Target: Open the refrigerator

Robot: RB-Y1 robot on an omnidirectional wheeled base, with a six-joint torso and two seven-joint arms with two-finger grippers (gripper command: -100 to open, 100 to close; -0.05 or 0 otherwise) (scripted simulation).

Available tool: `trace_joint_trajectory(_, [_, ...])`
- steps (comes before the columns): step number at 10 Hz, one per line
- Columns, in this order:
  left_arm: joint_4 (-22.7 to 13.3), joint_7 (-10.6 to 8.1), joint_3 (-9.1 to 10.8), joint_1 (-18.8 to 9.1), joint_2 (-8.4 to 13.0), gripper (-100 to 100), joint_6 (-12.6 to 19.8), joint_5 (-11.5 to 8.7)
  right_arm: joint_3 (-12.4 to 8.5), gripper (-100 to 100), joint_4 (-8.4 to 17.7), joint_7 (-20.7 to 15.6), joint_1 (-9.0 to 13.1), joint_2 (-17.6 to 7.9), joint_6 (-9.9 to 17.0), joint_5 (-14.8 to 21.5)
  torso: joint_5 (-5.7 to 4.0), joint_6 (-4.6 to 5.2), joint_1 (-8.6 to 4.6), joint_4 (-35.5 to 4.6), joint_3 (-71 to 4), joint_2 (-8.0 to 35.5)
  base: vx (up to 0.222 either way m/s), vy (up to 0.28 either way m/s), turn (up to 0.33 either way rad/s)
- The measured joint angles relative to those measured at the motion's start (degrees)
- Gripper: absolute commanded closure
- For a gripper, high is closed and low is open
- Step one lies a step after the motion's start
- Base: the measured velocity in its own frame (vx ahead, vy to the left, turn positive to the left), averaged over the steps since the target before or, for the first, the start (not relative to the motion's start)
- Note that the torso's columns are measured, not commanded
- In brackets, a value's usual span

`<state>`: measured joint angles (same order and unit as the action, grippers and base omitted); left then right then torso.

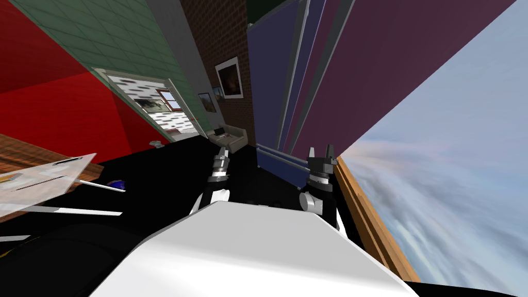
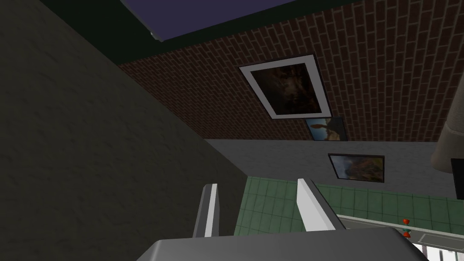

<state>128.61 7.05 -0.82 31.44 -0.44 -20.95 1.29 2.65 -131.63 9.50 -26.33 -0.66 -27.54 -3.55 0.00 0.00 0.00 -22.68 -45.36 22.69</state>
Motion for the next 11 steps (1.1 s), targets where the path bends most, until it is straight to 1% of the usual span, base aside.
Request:
trace_joint_trajectory(3, [0.0, 0.0, 0.0, 0.0, 0.0, 0, 0.0, 0.0, 0.0, 0, 0.0, 0.0, 0.0, 0.0, 0.0, 0.0, 0.0, 0.0, 0.0, -12.7, -25.4, 12.7, 0.0, 0.0, 0.0])
trace_joint_trajectory(4, [0.0, 0.0, 0.0, 0.0, 0.0, 0, 0.0, 0.0, 0.0, -100, 0.0, 0.0, 0.0, 0.0, 0.0, 0.0, 0.0, 0.0, 0.0, -16.9, -33.8, 16.9, 0.018, 0.005, 0.003])
trace_joint_trajectory(5, [0.0, 0.0, 0.0, 0.0, 0.0, 0, 0.0, 0.0, -0.1, -100, 0.1, -0.3, -0.1, -0.9, 0.0, 0.2, 0.0, 0.0, 0.01, -18.8, -37.8, 18.8, 0.032, 0.014, 0.004])
trace_joint_trajectory(6, [0.0, 0.0, 0.0, 0.0, 0.0, 0, 0.0, 0.0, -0.3, -100, 0.5, -0.8, 0.0, -2.1, -0.2, 0.6, 0.01, 0.0, 0.03, -19.3, -38.9, 19.3, 0.047, 0.02, 0.005])
trace_joint_trajectory(9, [0.0, 0.0, 0.0, 0.0, 0.0, 0, 0.0, 0.0, -0.8, -100, 1.7, -3.6, -0.1, -5.1, -0.7, 2.5, 0.01, 0.0, 0.03, -19.6, -39.2, 19.6, 0.066, 0.027, 0.007])
trace_joint_trajectory(11, [0.0, 0.0, 0.0, 0.0, 0.0, 0, 0.0, 0.0, -1.7, -100, 2.8, -6.1, -0.2, -6.8, -1.3, 4.1, 0.0, 0.0, 0.01, -19.6, -39.3, 19.5, 0.099, 0.034, 0.008])
